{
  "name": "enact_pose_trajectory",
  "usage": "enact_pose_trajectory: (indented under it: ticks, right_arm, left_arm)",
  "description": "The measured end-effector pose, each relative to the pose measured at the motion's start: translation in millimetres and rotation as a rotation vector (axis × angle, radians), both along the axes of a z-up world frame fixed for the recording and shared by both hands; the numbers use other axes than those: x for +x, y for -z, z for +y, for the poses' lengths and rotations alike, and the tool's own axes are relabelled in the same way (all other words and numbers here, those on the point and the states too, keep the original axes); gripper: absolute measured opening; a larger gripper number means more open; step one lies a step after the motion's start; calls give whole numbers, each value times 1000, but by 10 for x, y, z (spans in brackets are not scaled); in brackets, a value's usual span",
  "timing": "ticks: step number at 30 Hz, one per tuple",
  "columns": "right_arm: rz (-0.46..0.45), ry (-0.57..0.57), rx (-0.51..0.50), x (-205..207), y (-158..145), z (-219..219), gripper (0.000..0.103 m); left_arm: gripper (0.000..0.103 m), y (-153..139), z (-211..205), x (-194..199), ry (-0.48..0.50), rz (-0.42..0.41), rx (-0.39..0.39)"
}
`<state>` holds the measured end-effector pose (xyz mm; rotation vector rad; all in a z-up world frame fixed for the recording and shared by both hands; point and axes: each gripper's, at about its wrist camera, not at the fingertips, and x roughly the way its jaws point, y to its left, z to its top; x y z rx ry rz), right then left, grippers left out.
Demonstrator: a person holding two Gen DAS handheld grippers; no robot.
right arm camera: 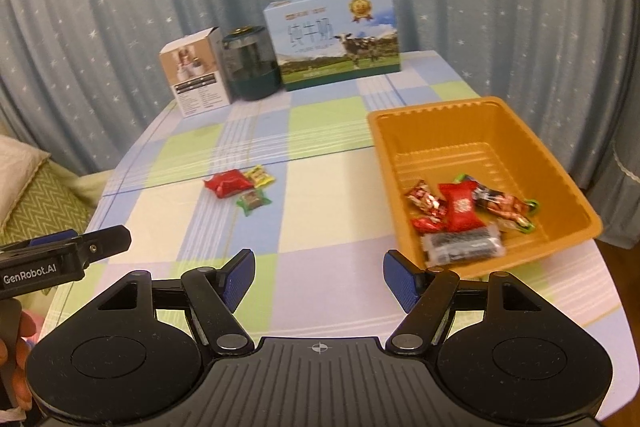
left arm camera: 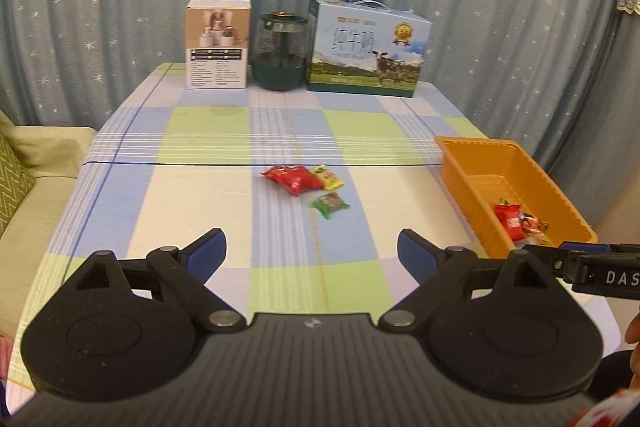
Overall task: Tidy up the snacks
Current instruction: 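Withdraw both tools from the tray toward the remaining candies, then grasp green-wrapped candy with right tool while left tool grasps the red candy packet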
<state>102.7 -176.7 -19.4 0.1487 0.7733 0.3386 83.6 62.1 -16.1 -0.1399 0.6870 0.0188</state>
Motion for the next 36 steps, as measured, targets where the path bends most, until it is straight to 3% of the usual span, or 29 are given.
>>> enact_pose_trajectory:
  ticks: [11, 23, 25, 27, 36]
  right_arm:
    - [-33, -64, -5, 312, 179, 295, 71]
    - [-64, -155, -30, 806, 590, 748, 70]
    - [-73, -183, -43, 884, 680, 836, 67]
    - [-73, -210, -53, 961, 776, 918, 58]
    - [-81, -281, -86, 1312, 1109, 1179, 55]
  left_arm:
    - [92, 166, 252, 342, 12, 26, 46]
    - [92, 569, 449, 831, 32, 55, 91]
    - [92, 641, 489, 906, 26, 55, 92]
    - [92, 713, 529, 975, 19, 56, 92]
    - [92, 970, 613, 1232, 11, 57, 117]
